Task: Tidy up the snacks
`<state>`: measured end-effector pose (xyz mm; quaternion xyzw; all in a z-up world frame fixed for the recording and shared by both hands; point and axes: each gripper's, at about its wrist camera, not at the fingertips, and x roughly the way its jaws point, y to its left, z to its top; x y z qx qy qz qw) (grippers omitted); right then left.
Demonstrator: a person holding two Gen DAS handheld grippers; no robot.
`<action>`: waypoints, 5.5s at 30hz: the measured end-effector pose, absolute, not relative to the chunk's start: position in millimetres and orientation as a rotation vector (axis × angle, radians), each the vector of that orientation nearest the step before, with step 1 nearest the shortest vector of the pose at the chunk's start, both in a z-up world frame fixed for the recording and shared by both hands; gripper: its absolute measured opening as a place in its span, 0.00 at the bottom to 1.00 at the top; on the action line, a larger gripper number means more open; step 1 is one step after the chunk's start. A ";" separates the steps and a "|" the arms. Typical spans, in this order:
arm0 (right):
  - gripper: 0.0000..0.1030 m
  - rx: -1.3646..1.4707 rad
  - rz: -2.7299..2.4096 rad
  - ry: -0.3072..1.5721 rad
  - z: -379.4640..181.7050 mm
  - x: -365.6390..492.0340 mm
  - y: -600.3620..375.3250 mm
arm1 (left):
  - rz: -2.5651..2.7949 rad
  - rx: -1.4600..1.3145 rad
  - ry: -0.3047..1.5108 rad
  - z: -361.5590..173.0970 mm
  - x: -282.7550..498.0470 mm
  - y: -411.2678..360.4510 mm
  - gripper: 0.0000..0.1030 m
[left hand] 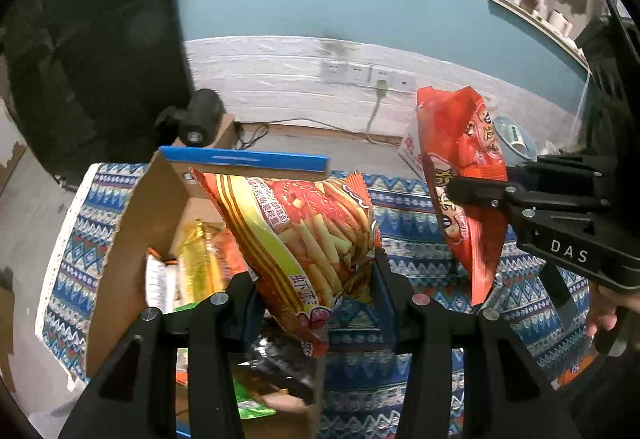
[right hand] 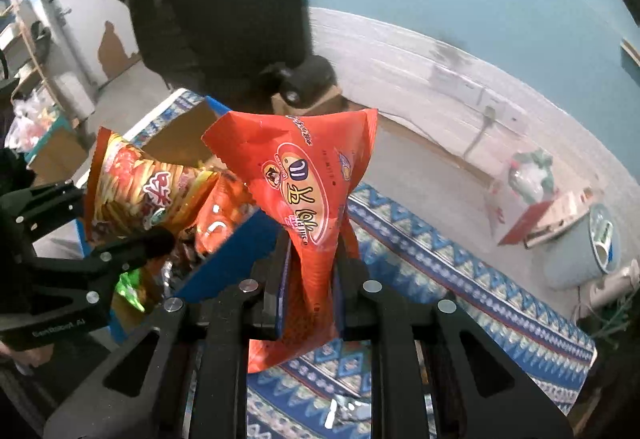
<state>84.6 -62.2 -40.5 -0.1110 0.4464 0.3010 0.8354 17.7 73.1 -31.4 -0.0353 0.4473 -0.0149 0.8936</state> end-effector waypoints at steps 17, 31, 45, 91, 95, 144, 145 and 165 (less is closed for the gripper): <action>0.15 -0.294 0.753 0.978 -52.2 94.7 42.0 | 0.105 -0.179 0.931 -43.7 1.5 167.0 0.46; 0.16 -0.336 0.787 1.014 -70.6 93.5 89.1 | 0.195 -0.227 0.971 -58.1 -5.0 209.7 0.46; 0.55 -0.287 0.806 1.037 -71.1 88.8 94.2 | 0.227 -0.198 0.992 -58.2 -4.1 203.6 0.70; 0.73 -0.374 0.329 1.265 -171.3 64.9 -125.9 | -0.121 0.126 1.178 -116.8 23.6 -14.4 0.70; 0.73 -0.403 0.307 1.300 -192.1 62.5 -133.7 | -0.118 0.167 1.203 -133.5 25.1 -23.9 0.70; 0.26 -0.089 0.092 1.269 -205.3 70.2 -322.1 | -0.242 0.078 1.291 -174.5 90.2 -150.6 0.79; 0.26 -0.092 0.093 1.262 -201.8 74.3 -328.8 | -0.250 0.080 1.298 -178.0 94.2 -158.1 0.79; 0.26 -0.022 0.136 1.265 -211.9 109.0 -374.6 | -0.237 0.161 1.359 -233.8 125.7 -194.0 0.82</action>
